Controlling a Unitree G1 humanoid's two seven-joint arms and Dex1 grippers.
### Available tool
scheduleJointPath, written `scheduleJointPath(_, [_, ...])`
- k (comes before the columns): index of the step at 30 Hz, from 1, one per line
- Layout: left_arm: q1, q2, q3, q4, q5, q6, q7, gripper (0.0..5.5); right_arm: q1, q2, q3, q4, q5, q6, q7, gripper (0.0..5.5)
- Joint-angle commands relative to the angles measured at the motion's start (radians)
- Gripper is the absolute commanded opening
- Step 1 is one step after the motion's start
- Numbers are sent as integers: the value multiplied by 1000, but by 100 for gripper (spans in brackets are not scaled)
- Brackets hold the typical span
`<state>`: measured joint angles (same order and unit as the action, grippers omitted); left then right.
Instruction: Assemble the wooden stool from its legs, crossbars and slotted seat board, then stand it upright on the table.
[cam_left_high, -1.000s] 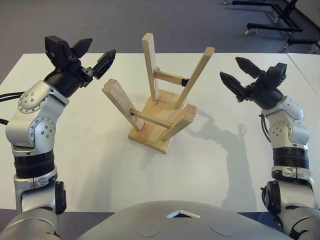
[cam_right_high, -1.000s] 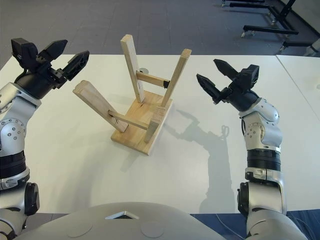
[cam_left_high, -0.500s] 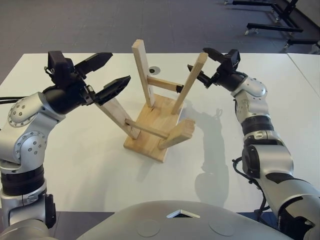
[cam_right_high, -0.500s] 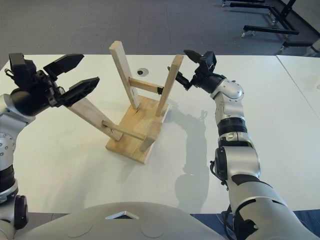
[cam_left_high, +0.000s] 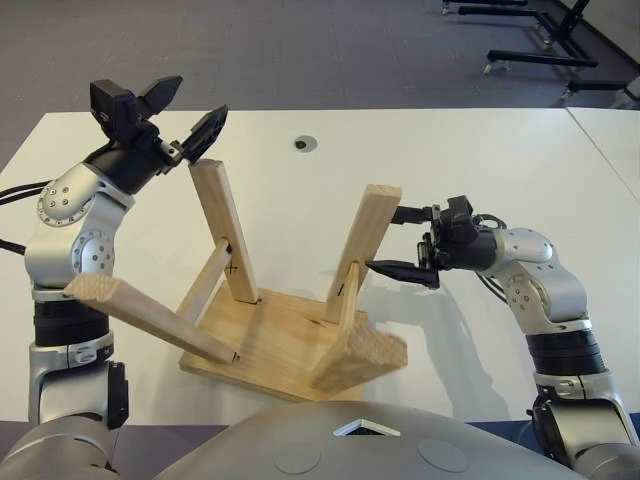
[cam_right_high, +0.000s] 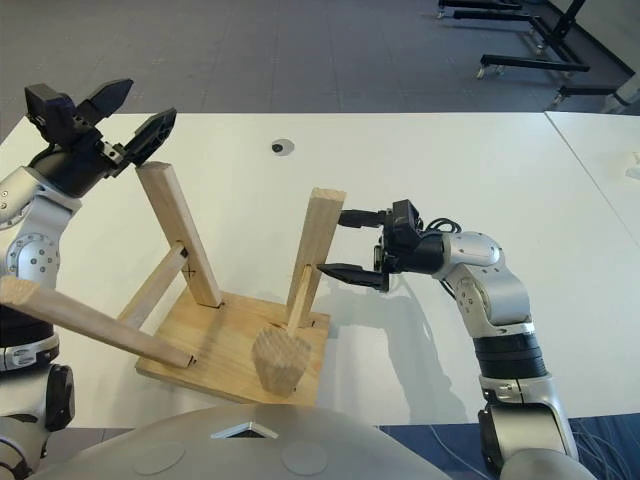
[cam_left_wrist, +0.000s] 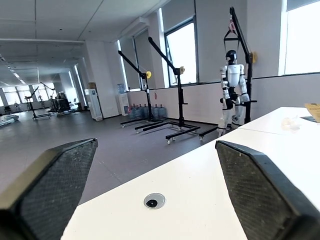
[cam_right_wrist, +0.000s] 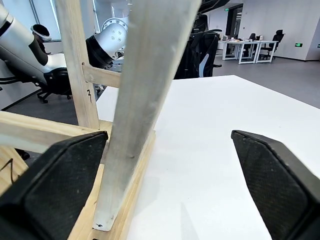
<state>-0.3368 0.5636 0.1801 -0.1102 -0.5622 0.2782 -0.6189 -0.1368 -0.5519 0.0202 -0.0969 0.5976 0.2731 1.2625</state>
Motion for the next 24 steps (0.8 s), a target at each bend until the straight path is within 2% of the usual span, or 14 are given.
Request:
scheduleJointPath(1, [32, 9, 20, -48, -6, 32, -7, 432, 11, -9, -26, 5, -19, -18, -30, 456])
scheduleJointPath(9, [117, 58, 186, -60, -71, 45, -45, 432, 19, -12, -107, 113, -65, -136, -89, 456])
scheduleJointPath(15, [184, 109, 309, -52, -125, 45, -126, 432, 85, -61, -169, 99, -7, -92, -52, 456])
scheduleJointPath(20, [449, 224, 327, -106, -66, 44, -331, 432, 222, -141, -178, 15, 4, -57, 30, 456])
scheduleJointPath(24, [716, 287, 291, -185, -12, 59, -488, 432, 345, -195, -159, -87, -22, -60, 81, 456])
